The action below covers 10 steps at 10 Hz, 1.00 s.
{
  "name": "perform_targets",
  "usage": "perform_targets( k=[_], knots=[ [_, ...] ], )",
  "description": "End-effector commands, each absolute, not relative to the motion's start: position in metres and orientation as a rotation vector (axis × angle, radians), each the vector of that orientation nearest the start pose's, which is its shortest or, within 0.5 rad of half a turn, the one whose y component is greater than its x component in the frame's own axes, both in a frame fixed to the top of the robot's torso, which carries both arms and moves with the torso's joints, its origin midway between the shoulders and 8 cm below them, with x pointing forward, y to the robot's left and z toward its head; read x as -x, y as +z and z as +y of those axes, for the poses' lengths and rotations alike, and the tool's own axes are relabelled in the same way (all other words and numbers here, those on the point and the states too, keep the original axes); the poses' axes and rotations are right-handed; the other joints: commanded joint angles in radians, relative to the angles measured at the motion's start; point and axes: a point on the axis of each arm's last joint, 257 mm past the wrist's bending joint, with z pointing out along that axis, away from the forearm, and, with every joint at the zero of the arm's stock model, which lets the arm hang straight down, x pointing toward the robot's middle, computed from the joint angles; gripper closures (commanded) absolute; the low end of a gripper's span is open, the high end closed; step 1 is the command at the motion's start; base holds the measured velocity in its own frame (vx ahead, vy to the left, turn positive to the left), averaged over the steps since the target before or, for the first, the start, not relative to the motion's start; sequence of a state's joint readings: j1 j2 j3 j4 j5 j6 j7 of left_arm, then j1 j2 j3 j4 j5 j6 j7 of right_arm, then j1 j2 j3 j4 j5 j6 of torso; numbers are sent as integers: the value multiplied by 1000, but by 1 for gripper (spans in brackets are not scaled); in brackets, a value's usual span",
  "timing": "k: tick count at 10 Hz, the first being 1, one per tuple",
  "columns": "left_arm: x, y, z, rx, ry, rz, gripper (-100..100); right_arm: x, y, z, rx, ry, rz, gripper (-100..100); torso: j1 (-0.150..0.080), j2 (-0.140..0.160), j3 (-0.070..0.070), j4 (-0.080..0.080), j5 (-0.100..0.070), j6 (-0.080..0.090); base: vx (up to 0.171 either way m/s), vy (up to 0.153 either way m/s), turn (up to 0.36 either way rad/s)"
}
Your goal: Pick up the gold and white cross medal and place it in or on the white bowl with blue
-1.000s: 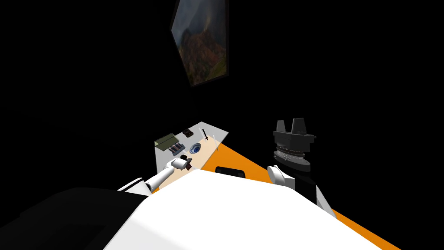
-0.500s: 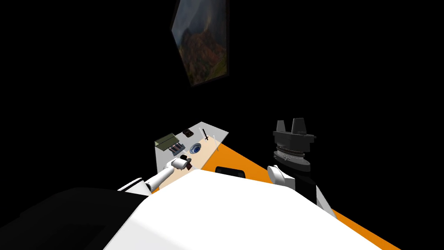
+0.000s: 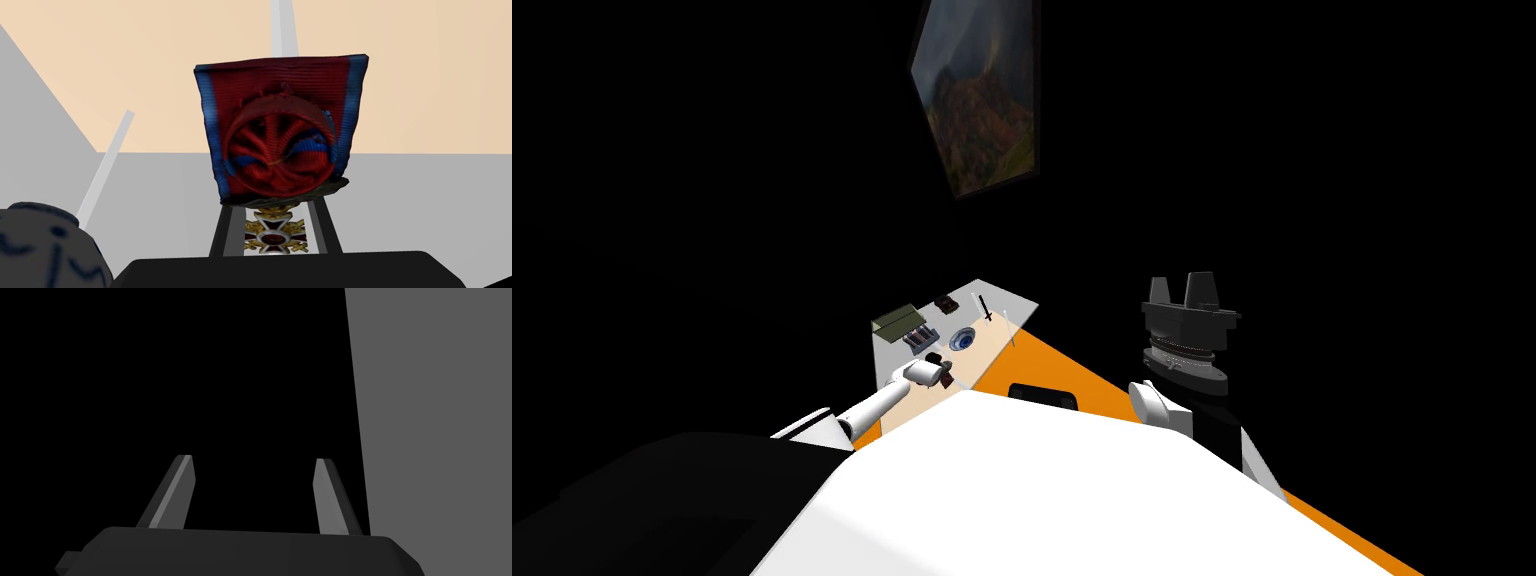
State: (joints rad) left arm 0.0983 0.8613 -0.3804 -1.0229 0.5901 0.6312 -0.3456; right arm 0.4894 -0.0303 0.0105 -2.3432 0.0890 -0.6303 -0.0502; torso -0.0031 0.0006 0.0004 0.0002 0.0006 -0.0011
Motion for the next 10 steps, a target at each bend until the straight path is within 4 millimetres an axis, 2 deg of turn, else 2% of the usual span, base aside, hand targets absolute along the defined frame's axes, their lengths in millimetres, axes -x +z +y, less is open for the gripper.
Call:
perform_targets(
  k=[1,2,6,7,10],
  knots=[
    [-222,-525,588,1512,268,2332,0,-309,75,-250,-432,1356,542,0,0,0,0,0,0,0,-3,-7,0],
    [-211,-517,605,1558,318,2316,100,-309,75,-250,-432,1356,542,0,2,-1,0,0,0,0,17,2,-119],
    [-190,-497,640,1663,418,2275,100,-309,75,-250,-432,1356,542,0,4,-4,-3,-1,0,0,28,13,-130],
    [-190,-497,640,1663,418,2275,100,-309,75,-250,-432,1356,542,0,4,-4,-3,-1,0,0,11,16,-40],
    [-170,-477,666,1763,500,2234,100,-309,75,-250,-432,1356,542,0,4,-4,-3,-2,0,-1,13,14,-123]
  ],
)
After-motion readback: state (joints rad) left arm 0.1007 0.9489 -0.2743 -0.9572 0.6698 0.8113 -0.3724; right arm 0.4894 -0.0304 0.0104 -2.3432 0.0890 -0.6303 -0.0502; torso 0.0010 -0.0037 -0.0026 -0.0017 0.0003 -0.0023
